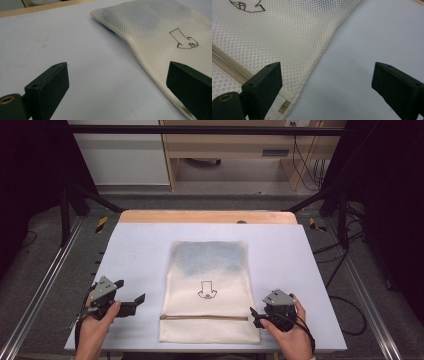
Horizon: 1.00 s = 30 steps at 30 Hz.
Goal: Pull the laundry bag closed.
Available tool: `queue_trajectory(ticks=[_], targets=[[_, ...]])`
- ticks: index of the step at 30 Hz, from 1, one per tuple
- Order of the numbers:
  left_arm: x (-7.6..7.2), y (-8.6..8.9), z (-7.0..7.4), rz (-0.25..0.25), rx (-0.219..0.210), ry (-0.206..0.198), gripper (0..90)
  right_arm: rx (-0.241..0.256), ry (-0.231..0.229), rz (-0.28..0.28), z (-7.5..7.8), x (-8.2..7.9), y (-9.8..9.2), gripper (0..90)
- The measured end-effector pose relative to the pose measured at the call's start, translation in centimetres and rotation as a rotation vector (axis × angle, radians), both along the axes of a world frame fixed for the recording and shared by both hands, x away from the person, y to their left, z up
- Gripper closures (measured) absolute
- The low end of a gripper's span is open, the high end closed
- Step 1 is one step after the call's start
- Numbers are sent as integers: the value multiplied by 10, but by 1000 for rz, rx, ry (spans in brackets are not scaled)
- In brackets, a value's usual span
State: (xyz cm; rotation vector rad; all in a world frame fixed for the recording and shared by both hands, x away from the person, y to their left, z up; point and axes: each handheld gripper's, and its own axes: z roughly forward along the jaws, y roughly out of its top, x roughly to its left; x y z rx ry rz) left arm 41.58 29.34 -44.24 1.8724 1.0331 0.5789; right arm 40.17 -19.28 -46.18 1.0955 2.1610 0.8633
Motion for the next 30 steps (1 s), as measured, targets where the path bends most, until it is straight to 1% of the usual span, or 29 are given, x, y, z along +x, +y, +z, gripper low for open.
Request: queue_trajectory(ticks=[2, 4, 5, 6, 8, 9, 11, 14, 15, 17, 19, 20, 21, 22, 23, 25, 26, 28, 30], targets=[[-12, -3, 0, 19, 6, 34, 43, -1, -3, 14, 1, -1, 1, 100], [-22, -6, -1, 12, -1, 44, 44, 0, -11, 26, 2, -2, 2, 102], [-25, -7, -1, 6, 12, 45, 43, 0, -14, 35, 3, -3, 4, 111], [-27, -7, 1, 5, 34, 39, 42, -6, -17, 41, 3, -4, 5, 121], [-26, -8, 3, 12, 73, 18, 42, -17, -31, 60, 4, -6, 9, 129], [-25, -7, 4, 16, 81, 10, 43, -19, -33, 73, 5, -6, 11, 132], [-24, -3, 5, 32, 97, 8, 46, -26, -32, 89, 6, -7, 17, 148], [-22, 5, 6, 45, 96, 11, 51, -39, -24, 136, 11, -8, 30, 161], [-22, 5, 6, 45, 96, 11, 51, -45, -26, 149, 13, -7, 35, 170], [-20, 15, 7, 76, 101, 17, 56, -51, -29, 186, 18, -6, 46, 180], [-18, 20, 7, 89, 110, 25, 62, -78, -34, 218, 24, -5, 57, 207], [-18, 23, 7, 99, 107, 26, 63, -89, -24, 234, 27, -5, 62, 214], [-18, 23, 7, 99, 107, 26, 65, -89, -24, 234, 27, -5, 62, 214], [-17, 26, 7, 112, 100, 33, 66, -104, -5, 266, 32, -3, 74, 223], [-16, 27, 7, 113, 104, 33, 67, -115, 7, 281, 34, -2, 79, 232], [-16, 28, 6, 114, 103, 39, 68, -124, 16, 307, 37, -2, 86, 263], [-14, 29, 5, 113, 101, 47, 69, -131, 29, 324, 39, 0, 92, 262], [-13, 30, 5, 112, 111, 46, 70, -142, 52, 350, 41, 1, 99, 262], [-12, 30, 4, 113, 117, 46, 70, -143, 61, 380, 44, 3, 107, 261]])
